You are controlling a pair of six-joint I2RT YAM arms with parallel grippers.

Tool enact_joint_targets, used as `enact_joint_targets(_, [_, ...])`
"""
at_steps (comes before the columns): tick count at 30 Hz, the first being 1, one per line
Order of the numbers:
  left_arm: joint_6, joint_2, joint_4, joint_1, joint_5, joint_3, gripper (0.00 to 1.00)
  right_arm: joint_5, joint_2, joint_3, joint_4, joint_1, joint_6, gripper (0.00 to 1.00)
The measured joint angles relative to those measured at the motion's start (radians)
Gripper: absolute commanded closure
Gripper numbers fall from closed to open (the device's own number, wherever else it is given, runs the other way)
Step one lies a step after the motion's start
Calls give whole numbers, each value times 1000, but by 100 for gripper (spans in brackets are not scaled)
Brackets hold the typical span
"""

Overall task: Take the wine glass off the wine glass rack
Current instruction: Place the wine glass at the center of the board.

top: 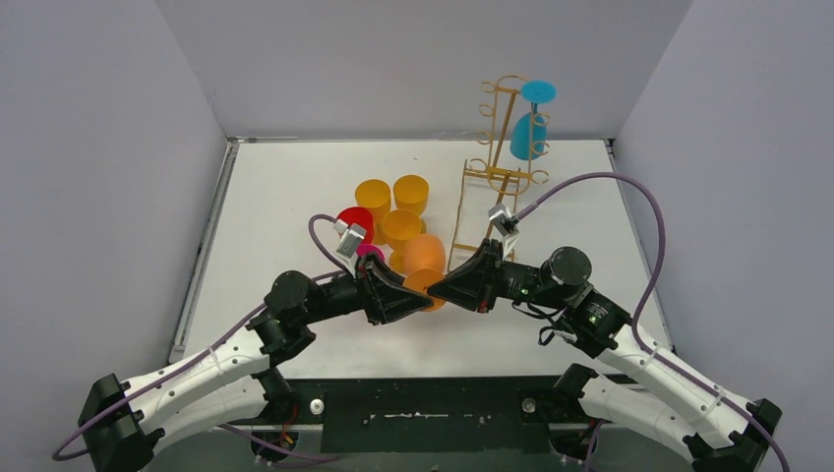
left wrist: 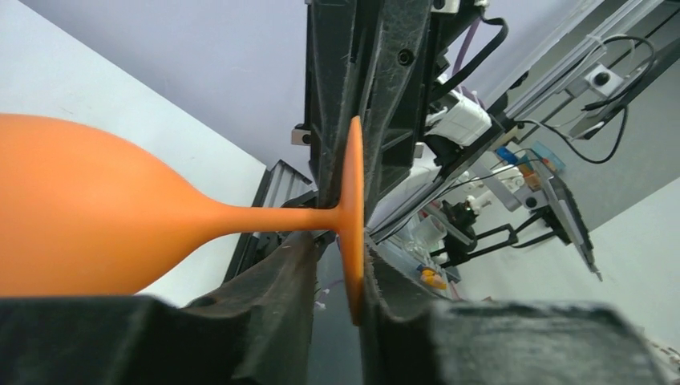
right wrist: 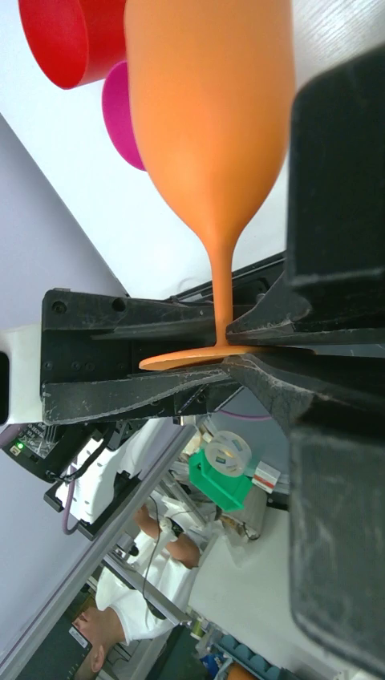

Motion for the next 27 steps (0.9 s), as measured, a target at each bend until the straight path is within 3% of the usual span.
enact_joint_targets(2, [-7, -1, 10, -2, 3, 0, 100, 3, 0, -7, 7, 0, 1, 100])
enact_joint_targets(5, [-5, -6, 10, -5, 3, -1, 100, 8, 0, -13, 14, 1, -1, 84])
enact_joint_targets(8, [2, -7, 2, -5, 0, -1, 100, 10, -3, -14, 14, 2, 3, 56])
enact_joint_targets(15, [47, -31, -11, -4, 29, -1, 100, 89, -78, 6, -32, 7, -32, 28])
enact_joint_targets(22, [154, -104, -24, -4, 80, -32, 100, 256, -145, 96, -128, 7, -71, 23])
enact_joint_targets(27, [245, -198, 59, -4, 176, -137, 100, 353, -144, 139, -194, 7, -70, 18])
